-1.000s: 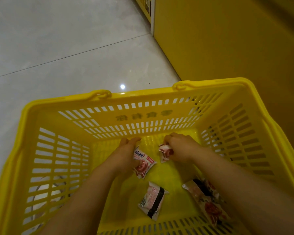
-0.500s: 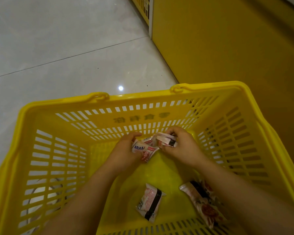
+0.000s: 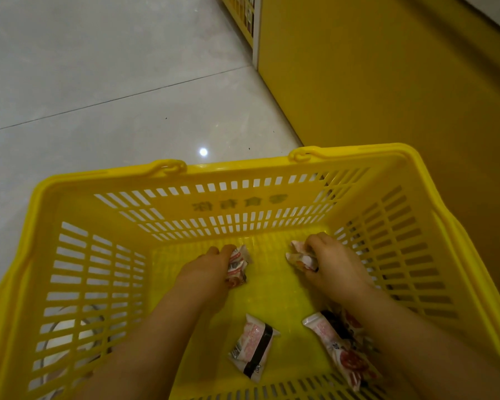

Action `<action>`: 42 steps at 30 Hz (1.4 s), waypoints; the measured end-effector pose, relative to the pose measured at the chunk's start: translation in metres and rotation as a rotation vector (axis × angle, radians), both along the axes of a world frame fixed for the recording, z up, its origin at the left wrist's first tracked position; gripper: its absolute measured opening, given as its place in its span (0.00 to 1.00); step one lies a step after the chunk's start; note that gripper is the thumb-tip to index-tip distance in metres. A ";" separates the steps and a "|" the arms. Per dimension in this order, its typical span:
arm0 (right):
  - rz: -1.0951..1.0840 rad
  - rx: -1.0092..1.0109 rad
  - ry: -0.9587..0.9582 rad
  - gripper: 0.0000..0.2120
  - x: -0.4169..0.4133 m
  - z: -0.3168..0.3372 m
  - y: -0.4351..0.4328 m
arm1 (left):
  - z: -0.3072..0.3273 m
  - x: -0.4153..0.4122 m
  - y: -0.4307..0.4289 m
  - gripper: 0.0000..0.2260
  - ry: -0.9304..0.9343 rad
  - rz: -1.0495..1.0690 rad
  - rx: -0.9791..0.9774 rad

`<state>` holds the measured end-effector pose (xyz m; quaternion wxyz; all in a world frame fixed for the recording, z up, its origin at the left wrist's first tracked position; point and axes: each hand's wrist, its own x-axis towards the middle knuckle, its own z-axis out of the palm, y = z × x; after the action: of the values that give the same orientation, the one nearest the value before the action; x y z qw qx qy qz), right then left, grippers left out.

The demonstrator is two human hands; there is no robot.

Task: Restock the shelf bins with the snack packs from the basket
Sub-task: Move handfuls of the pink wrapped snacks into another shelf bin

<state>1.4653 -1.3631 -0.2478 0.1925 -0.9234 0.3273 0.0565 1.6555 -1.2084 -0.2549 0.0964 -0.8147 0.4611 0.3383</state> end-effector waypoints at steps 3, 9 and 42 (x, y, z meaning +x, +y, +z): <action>-0.146 0.151 -0.214 0.13 0.007 0.000 0.000 | -0.003 0.001 0.006 0.32 0.119 0.174 -0.160; -0.029 0.126 -0.194 0.26 0.026 -0.009 0.019 | -0.008 -0.008 0.004 0.31 0.017 0.179 -0.228; -0.464 0.186 -0.579 0.28 -0.025 0.254 0.051 | 0.219 -0.120 -0.059 0.15 0.756 0.770 -1.200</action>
<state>1.4401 -1.3121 0.0063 0.3677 -0.7812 0.4531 -0.2220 1.5359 -1.2669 -0.0363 -0.6432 -0.6599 0.2523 0.2951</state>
